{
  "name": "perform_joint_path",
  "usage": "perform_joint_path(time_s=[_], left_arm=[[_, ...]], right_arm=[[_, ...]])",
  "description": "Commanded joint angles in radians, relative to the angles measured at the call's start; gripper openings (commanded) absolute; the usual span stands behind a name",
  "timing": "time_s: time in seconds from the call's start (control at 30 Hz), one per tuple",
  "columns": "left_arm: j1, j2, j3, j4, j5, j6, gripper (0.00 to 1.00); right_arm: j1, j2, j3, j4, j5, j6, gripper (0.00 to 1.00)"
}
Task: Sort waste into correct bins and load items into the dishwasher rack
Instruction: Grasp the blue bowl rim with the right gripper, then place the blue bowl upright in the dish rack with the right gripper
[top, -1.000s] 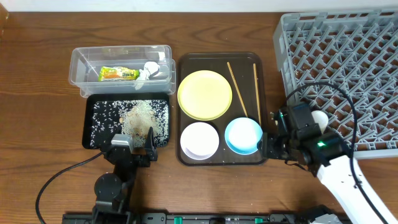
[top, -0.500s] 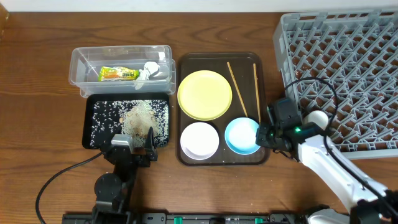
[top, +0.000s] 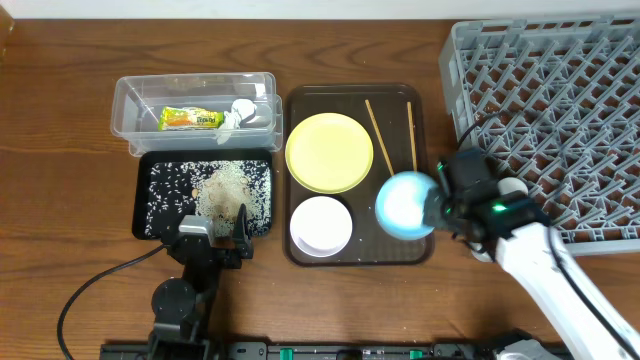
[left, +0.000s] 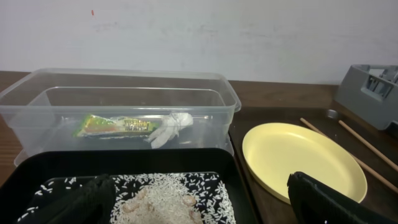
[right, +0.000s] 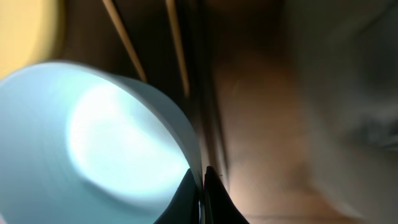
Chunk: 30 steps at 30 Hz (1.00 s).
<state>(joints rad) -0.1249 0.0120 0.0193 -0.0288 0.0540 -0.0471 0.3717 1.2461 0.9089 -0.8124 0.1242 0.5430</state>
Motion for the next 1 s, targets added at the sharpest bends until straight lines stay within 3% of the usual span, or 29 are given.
perform_joint_path(time_s=[0.0, 0.17, 0.33, 0.67, 0.97], left_arm=[[0.006, -0.007, -0.015, -0.035, 0.008, 0.017, 0.91], [0.006, -0.007, -0.015, -0.035, 0.008, 0.017, 0.91], [0.006, -0.007, -0.015, -0.035, 0.008, 0.017, 0.91], [0.006, -0.007, -0.015, -0.035, 0.008, 0.017, 0.91], [0.006, -0.007, -0.015, -0.035, 0.008, 0.017, 0.91]], right_arm=[[0.002, -0.079, 0.135, -0.033, 0.383, -0.045, 0.01], [-0.002, -0.096, 0.172, 0.05, 0.869, -0.044, 0.01], [-0.086, -0.024, 0.17, 0.142, 1.088, -0.045, 0.01], [-0.316, 0.24, 0.17, 0.383, 1.105, -0.312, 0.01], [-0.329, 0.436, 0.17, 0.47, 1.074, -0.415, 0.01]])
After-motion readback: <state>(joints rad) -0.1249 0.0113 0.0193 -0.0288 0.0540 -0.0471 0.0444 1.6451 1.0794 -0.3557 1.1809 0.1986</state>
